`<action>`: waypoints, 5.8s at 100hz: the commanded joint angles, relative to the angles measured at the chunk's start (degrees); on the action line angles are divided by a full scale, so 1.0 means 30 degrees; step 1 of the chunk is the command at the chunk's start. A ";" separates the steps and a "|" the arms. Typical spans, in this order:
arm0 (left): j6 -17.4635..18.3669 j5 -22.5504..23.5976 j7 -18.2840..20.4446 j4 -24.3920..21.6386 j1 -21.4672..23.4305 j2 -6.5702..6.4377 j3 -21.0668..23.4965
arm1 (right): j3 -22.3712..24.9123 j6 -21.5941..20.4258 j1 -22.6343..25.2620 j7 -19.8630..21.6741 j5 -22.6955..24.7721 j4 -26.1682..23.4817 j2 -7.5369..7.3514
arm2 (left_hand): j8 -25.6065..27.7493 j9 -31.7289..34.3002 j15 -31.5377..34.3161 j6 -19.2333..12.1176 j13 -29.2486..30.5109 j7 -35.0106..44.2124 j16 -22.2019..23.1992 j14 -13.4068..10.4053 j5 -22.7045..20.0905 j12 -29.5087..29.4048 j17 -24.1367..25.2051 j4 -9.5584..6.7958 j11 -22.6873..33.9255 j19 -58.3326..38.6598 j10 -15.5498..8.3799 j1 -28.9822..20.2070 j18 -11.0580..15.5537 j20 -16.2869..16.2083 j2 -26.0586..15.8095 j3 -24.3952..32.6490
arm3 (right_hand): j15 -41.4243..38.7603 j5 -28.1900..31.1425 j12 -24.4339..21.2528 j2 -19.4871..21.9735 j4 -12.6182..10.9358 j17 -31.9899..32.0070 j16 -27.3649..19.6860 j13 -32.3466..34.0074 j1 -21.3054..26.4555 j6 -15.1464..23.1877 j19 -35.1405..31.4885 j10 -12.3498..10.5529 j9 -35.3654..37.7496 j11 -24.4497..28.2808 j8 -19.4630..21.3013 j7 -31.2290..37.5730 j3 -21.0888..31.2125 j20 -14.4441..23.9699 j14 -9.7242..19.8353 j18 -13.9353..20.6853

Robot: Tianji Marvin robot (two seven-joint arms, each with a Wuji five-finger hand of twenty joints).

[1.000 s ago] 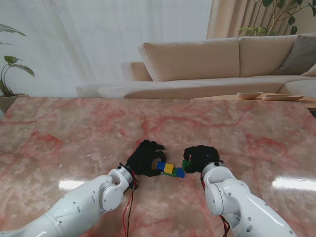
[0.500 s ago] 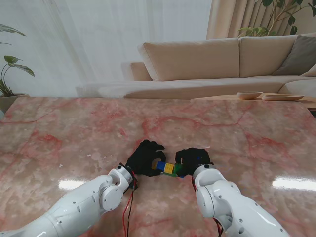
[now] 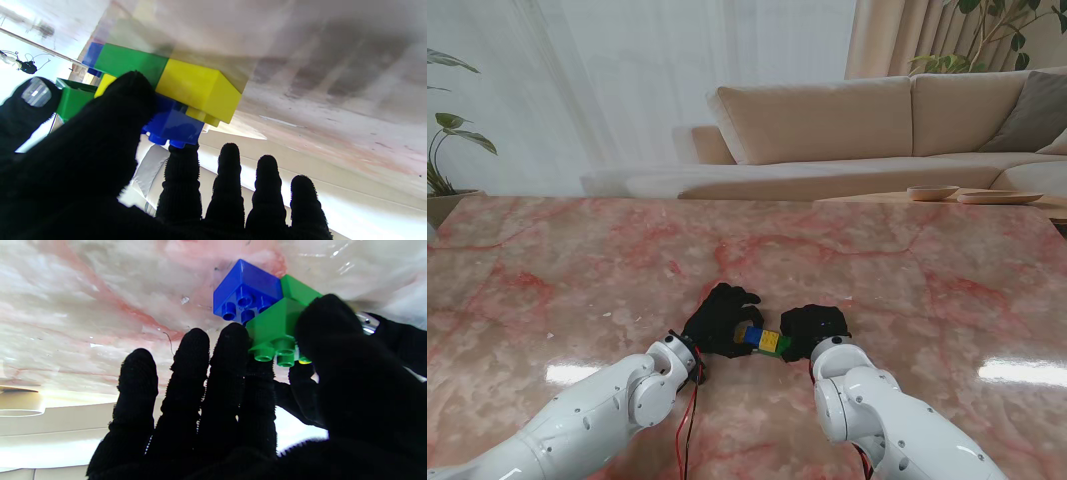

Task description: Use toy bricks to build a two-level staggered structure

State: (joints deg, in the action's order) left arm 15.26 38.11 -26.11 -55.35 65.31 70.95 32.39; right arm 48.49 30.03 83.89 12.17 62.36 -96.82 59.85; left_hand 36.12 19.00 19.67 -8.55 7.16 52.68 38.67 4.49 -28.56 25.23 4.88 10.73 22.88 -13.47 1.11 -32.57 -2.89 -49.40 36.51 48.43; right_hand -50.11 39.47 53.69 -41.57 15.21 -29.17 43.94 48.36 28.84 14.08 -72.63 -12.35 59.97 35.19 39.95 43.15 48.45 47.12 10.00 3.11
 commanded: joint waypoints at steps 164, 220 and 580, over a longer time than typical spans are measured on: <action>-0.0600 -0.0189 0.0357 0.1140 0.0709 -0.0062 -0.0447 | -0.1439 0.1395 -0.0891 -0.0253 -0.0417 0.1339 0.0155 | 0.0597 0.0207 -0.0186 0.0356 0.0217 -0.0217 0.0021 0.0318 0.0129 0.0112 0.0146 -0.0854 -0.0224 0.0118 -0.0186 0.1194 0.0001 -0.0024 -0.1141 0.0255 | -0.0489 0.1541 0.0270 0.1878 0.0103 0.0247 0.0328 0.0159 0.0351 0.1648 -0.1084 0.0095 -0.0155 0.0564 0.0725 0.2029 0.0450 0.0788 0.0028 0.0386; -0.0008 -0.0253 0.0033 0.1449 0.0646 0.0090 -0.0673 | -0.1722 0.2013 -0.1061 -0.0240 -0.0562 0.1436 0.0168 | 0.1599 0.0219 -0.0248 -0.0151 0.0238 0.0706 0.0001 0.0290 0.0166 0.0118 0.0143 -0.0584 -0.0272 0.0130 -0.0215 0.1185 0.0002 0.0037 -0.0865 -0.0148 | -0.0577 0.1456 0.0253 0.2030 0.0037 0.0276 0.0356 0.0127 0.0251 0.1597 -0.1142 0.0107 -0.0209 0.0695 0.0728 0.2003 0.0146 0.0880 0.0034 0.0460; 0.0070 -0.0086 0.0137 0.1321 0.0602 -0.0022 -0.0643 | 0.1393 0.0186 0.2547 -0.3693 0.0493 -0.1107 0.0589 | 0.2083 0.0184 -0.0291 0.0013 0.0324 0.0370 -0.0003 0.0248 0.0441 0.0099 0.0140 -0.1002 -0.0300 0.0125 -0.0320 0.1507 0.0002 0.0142 -0.0949 0.0286 | 0.0191 -0.3176 -0.3237 0.4254 -0.3686 0.1512 0.0025 -0.3881 -0.3175 -0.2415 0.0268 0.0677 -0.7513 0.0199 0.2718 -0.6414 -0.3056 0.1477 0.0314 0.1750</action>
State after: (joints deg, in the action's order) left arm 15.85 37.51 -26.65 -54.45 64.66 71.32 31.63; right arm 52.49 29.97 90.63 0.76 64.04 -99.25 61.04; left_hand 41.03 19.01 19.67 -7.60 7.16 52.74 38.67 4.49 -28.48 25.23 4.88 10.51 22.87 -13.47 1.11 -30.64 -2.89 -49.37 35.23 48.40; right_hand -47.93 27.18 45.12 -29.96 5.76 -22.65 43.95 33.73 19.30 5.41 -69.21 -9.99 34.52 34.45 46.76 21.69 36.51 49.84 10.05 6.96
